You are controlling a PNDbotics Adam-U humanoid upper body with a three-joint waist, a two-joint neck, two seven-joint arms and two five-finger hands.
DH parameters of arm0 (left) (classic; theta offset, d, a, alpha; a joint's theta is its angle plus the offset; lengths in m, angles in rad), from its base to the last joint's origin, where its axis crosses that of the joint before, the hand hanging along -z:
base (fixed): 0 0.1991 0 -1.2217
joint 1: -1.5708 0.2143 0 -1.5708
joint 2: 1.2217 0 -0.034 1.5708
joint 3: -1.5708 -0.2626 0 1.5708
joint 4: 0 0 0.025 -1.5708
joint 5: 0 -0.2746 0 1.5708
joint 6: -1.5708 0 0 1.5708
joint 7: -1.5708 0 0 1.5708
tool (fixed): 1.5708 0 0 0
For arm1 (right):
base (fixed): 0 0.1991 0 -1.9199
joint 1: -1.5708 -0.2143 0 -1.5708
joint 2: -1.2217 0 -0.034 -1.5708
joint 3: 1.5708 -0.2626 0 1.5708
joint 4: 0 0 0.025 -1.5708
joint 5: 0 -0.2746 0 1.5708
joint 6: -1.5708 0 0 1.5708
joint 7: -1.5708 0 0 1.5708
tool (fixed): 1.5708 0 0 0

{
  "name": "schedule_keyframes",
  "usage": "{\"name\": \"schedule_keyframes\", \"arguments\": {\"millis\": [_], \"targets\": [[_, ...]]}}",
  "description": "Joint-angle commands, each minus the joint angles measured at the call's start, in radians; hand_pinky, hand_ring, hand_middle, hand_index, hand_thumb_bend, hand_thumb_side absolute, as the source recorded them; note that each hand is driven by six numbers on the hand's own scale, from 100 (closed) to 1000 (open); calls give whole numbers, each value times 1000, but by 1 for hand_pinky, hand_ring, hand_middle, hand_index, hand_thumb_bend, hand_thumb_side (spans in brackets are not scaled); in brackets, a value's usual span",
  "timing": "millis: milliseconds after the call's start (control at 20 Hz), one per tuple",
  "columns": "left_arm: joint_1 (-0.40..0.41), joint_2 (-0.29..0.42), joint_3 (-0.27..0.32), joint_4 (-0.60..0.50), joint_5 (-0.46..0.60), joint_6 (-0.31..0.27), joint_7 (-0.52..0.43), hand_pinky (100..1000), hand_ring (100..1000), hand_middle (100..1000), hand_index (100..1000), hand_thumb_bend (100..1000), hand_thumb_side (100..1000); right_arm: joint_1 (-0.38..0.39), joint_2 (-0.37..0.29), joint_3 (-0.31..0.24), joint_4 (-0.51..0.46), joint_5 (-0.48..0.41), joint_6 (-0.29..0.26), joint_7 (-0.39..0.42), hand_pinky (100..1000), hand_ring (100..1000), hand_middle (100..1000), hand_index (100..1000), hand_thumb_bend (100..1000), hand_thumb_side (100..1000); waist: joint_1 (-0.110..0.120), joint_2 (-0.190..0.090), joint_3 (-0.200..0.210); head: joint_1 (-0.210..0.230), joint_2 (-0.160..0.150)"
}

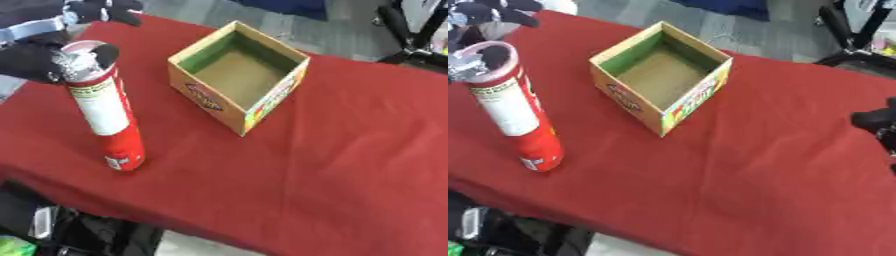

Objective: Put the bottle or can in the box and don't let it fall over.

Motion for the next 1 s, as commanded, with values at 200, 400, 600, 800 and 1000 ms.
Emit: {"name": "schedule_keyframes", "arguments": {"millis": [200, 400, 600, 800, 1000], "targets": [[-16, 7, -3, 24, -31, 2, -15, 1000, 990, 965, 934, 110, 1000, -3, -20, -2, -18, 3, -3, 3, 851, 789, 697, 865, 100, 524, 5, -15, -3, 5, -9], [-15, 3, -7, 41, -41, -1, -29, 1000, 990, 966, 922, 115, 1000, -2, -20, -1, -18, 5, -5, 4, 851, 789, 697, 865, 100, 524, 4, -13, -4, 6, -9], [-14, -1, -6, 55, -55, -1, -39, 1000, 982, 952, 895, 111, 1000, -1, -19, -1, -18, 10, -8, 6, 851, 789, 697, 865, 100, 524, 3, -11, -4, 7, -10], [-13, -4, -6, 68, -64, -1, -42, 1000, 954, 937, 883, 112, 1000, 0, -18, -1, -18, 14, -12, 7, 851, 788, 696, 865, 100, 524, 1, -8, -5, 8, -10], [-11, -5, -10, 70, -73, -3, -53, 1000, 947, 929, 885, 106, 1000, -1, -17, 1, -18, 16, -13, 8, 851, 788, 696, 865, 100, 524, 0, -7, -4, 9, -12]]}}
